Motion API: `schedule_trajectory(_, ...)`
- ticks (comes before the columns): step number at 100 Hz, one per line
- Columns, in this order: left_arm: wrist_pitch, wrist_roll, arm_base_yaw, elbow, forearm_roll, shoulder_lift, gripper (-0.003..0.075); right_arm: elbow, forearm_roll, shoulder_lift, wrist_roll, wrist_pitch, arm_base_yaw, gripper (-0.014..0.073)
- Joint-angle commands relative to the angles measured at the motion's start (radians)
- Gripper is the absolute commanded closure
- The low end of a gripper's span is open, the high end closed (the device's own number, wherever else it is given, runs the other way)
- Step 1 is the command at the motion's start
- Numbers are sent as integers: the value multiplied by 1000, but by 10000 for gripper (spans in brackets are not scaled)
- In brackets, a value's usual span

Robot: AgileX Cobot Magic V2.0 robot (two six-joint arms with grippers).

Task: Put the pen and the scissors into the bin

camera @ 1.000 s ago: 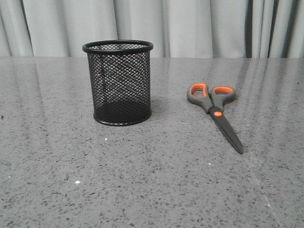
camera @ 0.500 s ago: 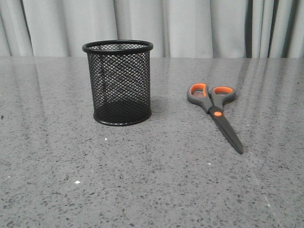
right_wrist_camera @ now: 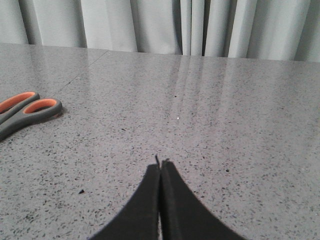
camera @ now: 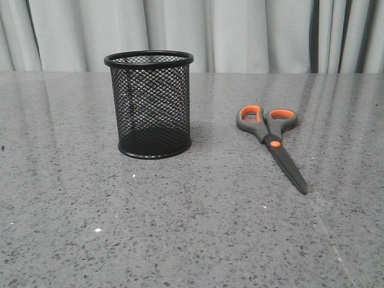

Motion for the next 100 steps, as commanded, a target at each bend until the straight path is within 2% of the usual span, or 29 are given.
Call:
schedule_trajectory(1, -75, -5, 2, 24, -10, -27, 742, 18, -14, -21, -3, -77, -6, 669)
schedule_trajectory(74, -77, -5, 2, 24, -10, -27, 741, 18, 2, -21, -3, -122, -6, 669)
schedule_trajectory(87, -79, -5, 2, 24, -42, -27, 742, 18, 73, -21, -3, -136, -6, 669)
schedule_trajectory(100, -79, -5, 2, 24, -216, -27, 742, 18, 209, -21, -3, -170, -6, 669)
